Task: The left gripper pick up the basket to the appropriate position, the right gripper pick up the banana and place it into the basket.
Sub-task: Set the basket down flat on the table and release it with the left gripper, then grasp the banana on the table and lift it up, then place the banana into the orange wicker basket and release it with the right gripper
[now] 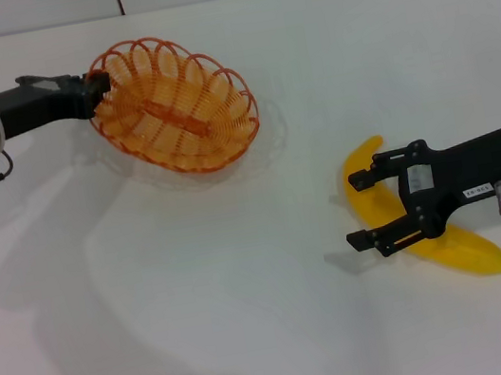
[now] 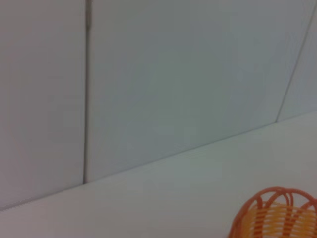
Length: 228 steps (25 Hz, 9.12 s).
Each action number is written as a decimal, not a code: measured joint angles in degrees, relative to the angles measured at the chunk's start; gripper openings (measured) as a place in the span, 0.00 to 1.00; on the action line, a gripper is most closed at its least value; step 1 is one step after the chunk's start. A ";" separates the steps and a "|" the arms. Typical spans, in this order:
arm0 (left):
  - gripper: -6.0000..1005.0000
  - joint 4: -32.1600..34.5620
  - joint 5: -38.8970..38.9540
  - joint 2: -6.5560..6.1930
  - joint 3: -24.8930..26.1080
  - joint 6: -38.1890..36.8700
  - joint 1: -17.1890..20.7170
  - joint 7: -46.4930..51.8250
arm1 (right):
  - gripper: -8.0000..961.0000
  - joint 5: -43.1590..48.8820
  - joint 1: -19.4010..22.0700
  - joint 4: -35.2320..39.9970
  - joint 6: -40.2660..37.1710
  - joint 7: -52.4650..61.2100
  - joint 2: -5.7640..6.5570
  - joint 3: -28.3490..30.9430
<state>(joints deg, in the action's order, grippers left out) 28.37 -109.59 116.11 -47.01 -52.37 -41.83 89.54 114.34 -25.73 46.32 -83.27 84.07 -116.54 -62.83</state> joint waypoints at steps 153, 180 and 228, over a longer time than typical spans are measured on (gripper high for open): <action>0.76 -1.92 9.75 -0.60 -0.89 -14.95 16.23 -23.74 | 0.93 24.61 4.89 31.73 4.42 45.40 -0.44 -26.51; 0.76 -1.92 9.74 -0.63 -0.89 -14.95 16.19 -23.71 | 0.51 23.87 5.18 35.01 4.75 45.60 -0.44 -25.76; 0.76 -2.37 8.95 0.09 -0.89 -14.95 14.01 -24.15 | 0.51 7.61 -23.46 4.95 44.93 25.23 -0.92 -44.24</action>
<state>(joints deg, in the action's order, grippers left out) 26.01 -100.64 116.20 -47.90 -67.32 -27.82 65.39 121.95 -49.19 51.27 -38.34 109.31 -117.46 -107.07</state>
